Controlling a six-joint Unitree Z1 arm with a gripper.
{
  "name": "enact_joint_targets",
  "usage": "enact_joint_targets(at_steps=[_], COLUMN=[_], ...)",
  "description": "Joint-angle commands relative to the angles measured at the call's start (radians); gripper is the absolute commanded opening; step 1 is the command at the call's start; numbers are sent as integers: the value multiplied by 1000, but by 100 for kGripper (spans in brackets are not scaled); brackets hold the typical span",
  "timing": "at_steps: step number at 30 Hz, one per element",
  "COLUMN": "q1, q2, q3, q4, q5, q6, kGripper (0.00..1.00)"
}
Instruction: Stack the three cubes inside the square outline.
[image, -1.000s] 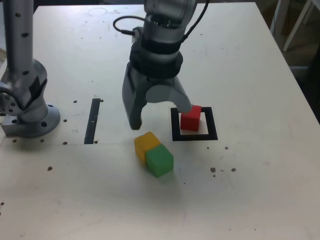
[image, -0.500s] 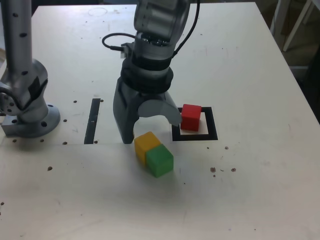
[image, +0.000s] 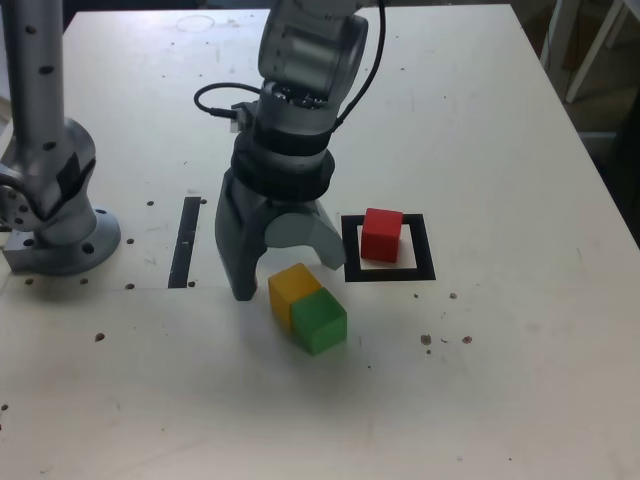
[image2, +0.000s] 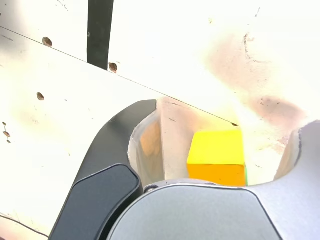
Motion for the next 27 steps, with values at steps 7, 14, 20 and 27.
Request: enact_joint_targets(at_steps=[7, 14, 20, 27], q1=[-1, -1, -1, -1], q2=[12, 17, 20, 21], q3=[-2, -5, -5, -5], q4=[-10, -18, -25, -42], q5=[-7, -5, 4, 12], q6=[-6, -9, -10, -9], kGripper=[67, 58, 40, 29])
